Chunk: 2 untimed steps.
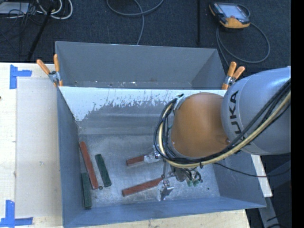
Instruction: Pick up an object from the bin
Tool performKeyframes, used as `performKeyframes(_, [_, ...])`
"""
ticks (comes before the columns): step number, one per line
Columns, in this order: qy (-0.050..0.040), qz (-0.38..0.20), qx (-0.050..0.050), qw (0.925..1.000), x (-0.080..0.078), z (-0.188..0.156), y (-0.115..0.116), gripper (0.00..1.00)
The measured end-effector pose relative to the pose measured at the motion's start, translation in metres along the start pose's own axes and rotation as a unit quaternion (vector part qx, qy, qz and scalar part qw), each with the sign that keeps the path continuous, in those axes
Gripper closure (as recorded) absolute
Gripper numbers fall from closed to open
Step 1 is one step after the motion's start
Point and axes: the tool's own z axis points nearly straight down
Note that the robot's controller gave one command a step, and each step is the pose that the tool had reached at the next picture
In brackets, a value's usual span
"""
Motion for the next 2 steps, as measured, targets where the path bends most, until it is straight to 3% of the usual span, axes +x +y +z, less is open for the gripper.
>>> performKeyframes(1, [-0.0001,-0.013,0.001,0.9999,-0.016,0.024,-0.004,0.00])
performKeyframes(2, [-0.0022,0.050,0.000,0.9988,-0.019,0.079,-0.006,0.00])
